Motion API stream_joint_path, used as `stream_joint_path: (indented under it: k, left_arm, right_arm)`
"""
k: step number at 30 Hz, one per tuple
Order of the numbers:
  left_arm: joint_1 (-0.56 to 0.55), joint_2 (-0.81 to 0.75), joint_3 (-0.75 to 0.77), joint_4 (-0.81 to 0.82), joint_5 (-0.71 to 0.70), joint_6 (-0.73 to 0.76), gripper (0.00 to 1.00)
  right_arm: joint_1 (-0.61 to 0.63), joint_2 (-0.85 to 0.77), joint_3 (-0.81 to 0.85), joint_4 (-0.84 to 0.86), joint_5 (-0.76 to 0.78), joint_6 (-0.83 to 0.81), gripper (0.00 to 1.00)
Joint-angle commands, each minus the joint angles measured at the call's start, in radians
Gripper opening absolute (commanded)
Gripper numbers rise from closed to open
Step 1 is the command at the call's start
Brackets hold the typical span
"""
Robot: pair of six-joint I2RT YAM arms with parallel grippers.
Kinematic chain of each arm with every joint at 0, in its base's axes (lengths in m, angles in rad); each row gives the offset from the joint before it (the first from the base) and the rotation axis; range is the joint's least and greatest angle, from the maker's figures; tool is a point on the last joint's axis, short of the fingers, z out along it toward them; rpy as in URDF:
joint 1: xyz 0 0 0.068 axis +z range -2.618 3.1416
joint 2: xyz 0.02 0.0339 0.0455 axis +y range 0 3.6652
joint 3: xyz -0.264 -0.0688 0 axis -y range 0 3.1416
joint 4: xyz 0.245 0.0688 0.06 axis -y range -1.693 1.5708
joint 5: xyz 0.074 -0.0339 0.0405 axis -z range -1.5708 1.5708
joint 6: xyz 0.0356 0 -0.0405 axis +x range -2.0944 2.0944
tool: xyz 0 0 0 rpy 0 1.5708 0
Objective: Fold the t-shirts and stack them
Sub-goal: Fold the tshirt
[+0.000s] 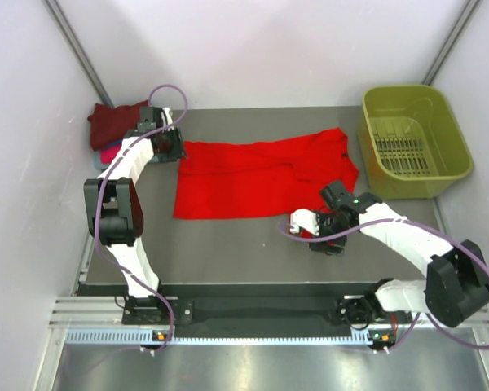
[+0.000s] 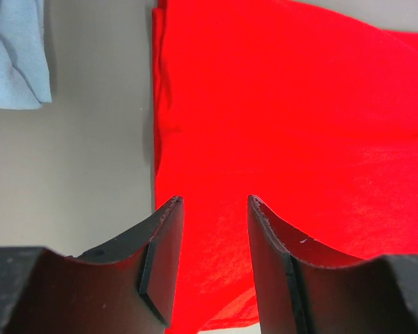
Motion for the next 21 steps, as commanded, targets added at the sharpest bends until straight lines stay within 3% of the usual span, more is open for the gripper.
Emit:
stream_joint_path:
  k: [1,7,16,21]
  left_arm:
    - [0.001,-0.022,0.045,0.017,0.007,-0.012,0.47]
    - [0.003,-0.028,0.049,0.016,0.009,-0.016,0.47]
    - [0.007,-0.051,0.011,-0.015,0.001,-0.021,0.47]
    - [0.035,-0.073,-0.09,-0.076,0.027,-0.097,0.47]
  right_arm:
    - [0.042,0.054,-0.008,-0.027,-0.014,0.003,0.68]
    - [0.054,0.114,-0.019,0.028,0.034,0.009,0.67]
    - [0.052,0.15,-0.057,0.095,0.095,0.0,0.57]
    - [0.054,0.16,-0.074,0.175,0.13,0.024,0.38]
